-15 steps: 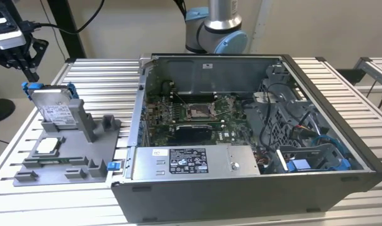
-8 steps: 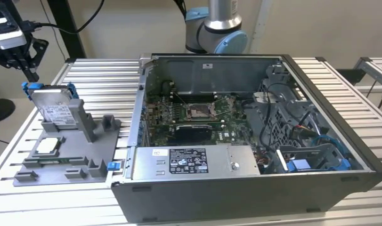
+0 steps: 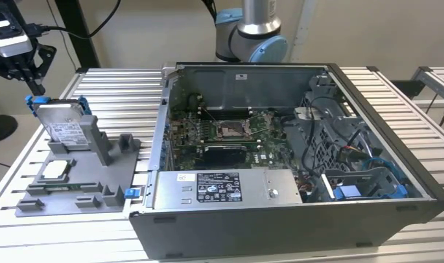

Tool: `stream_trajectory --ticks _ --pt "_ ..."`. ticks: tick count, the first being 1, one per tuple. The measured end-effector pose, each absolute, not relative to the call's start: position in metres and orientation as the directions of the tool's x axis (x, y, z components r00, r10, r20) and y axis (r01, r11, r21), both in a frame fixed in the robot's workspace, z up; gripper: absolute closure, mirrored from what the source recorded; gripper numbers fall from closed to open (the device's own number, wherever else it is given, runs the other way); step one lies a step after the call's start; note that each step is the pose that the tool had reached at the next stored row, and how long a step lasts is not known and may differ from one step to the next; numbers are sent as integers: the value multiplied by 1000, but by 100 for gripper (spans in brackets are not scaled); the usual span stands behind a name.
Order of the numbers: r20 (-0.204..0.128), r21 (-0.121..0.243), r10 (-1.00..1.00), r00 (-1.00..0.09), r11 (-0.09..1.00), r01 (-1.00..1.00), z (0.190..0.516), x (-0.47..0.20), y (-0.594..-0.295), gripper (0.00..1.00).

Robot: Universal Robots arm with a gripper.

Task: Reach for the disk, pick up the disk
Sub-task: 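Pick up the disk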

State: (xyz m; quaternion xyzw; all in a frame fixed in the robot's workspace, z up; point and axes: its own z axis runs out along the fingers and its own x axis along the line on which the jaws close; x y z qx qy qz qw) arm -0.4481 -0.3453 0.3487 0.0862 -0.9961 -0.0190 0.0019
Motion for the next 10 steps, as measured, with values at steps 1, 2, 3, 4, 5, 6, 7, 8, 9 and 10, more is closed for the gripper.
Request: stream_trajectory --ticks 1,2,3,4,5,6,7,8,9,10 --pt "0 38 -176 -984 984 -176 349 -448 -345 100" --pt "0 38 -182 -983 983 -182 349 -448 -345 100" --pt "0 38 -188 -982 982 -187 349 -448 -345 100" --pt "0 38 -194 -981 980 -193 349 -448 -345 100" --pt "0 38 -200 -980 979 -199 349 -448 -345 100" --pt "1 38 -206 -978 978 -206 349 -448 -345 100" --pt "0 38 -213 -977 976 -213 349 -448 -345 100" --pt "0 38 -219 -976 975 -219 349 -448 -345 100" --pt "1 38 -226 -974 973 -226 349 -448 -345 100" --pt "1 38 -232 -973 972 -232 349 -448 -345 100"
